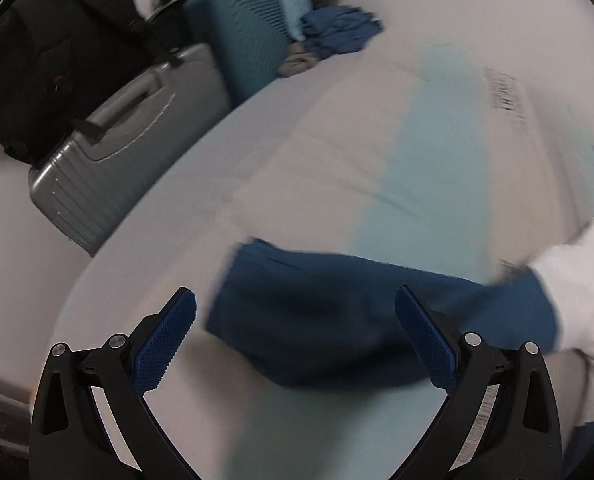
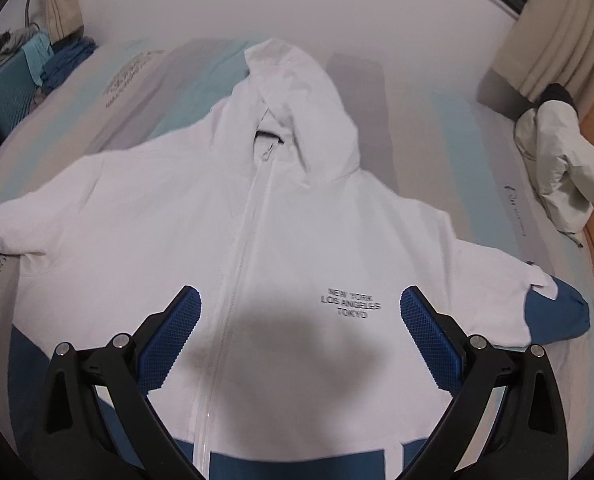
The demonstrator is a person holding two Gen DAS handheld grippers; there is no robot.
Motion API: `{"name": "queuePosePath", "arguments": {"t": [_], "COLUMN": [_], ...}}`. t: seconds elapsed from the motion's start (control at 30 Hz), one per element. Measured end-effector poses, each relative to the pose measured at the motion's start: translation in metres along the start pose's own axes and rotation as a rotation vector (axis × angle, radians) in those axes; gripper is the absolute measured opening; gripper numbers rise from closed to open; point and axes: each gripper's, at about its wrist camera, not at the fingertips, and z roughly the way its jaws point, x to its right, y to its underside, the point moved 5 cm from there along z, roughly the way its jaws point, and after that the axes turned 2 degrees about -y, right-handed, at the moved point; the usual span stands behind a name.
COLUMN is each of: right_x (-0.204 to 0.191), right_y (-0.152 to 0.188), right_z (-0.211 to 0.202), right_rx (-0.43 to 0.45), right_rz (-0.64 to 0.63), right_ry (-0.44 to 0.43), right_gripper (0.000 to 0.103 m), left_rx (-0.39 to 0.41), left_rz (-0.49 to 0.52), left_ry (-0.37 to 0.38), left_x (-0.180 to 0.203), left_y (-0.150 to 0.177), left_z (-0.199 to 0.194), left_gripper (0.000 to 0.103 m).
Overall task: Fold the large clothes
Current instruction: 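Move both tools toward the jacket's blue sleeve cuffs, then grasp one blue cuff with the left tool and lift it across the body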
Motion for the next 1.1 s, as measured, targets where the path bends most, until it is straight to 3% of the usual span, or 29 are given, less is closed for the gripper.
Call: {"name": "queuePosePath", "arguments": {"t": [0.17,0.3,0.4,0.53,0.57,0.67,0.83,1.1], "right_x": [-0.006,-0.002,0.004,0.02,0.024,0.039,0.071,0.107], "right_y": [0.006,0.003,-0.003,-0.007,-0.007,-0.007,-0.007,-0.016], "right_z": [0.033,0.05,0.06,0.074,0.078,0.087,0.105,0.129], "right_rx": [-0.063,-0.087,-0.094,-0.114,-0.121,-0.138,-0.149,-0.153], "right_rz": [0.018,0.03,0.019,0.014,0.014,0.022,0.065,0.088], "right_ry": [-0.006,0.005,0.015,0.047,0.053,0.065,0.092,0.114], "right_gripper": [0.096,0.096,0.096,0.096,0.096,0.096,0.096,0.096], "left_rx": [-0.083,-0.159,-0.175,-0.195,-0.189,-0.176,-0.133,-0.038], "left_rz": [-0.036,-0.059,-0.074,-0.079,-0.087,-0.065,-0.058,-0.098], "left_ry": [0.068,0.117,0.154,0.142,0.148,0.146,0.128,0.187], "left_x": [-0.032,-0.033,-0.027,-0.022,-0.021,-0.012,0.001,0.041], "left_y": [-0.004,0.007,0.011,0.01,0.008,0.006,-0.001,-0.012], "left_z": [0.043,0.069,0.078,0.088,0.086,0.081,0.058,-0.005], "left_gripper": [0.096,0.084,0.068,0.044,0.032,0.011,0.006,0.005]}}
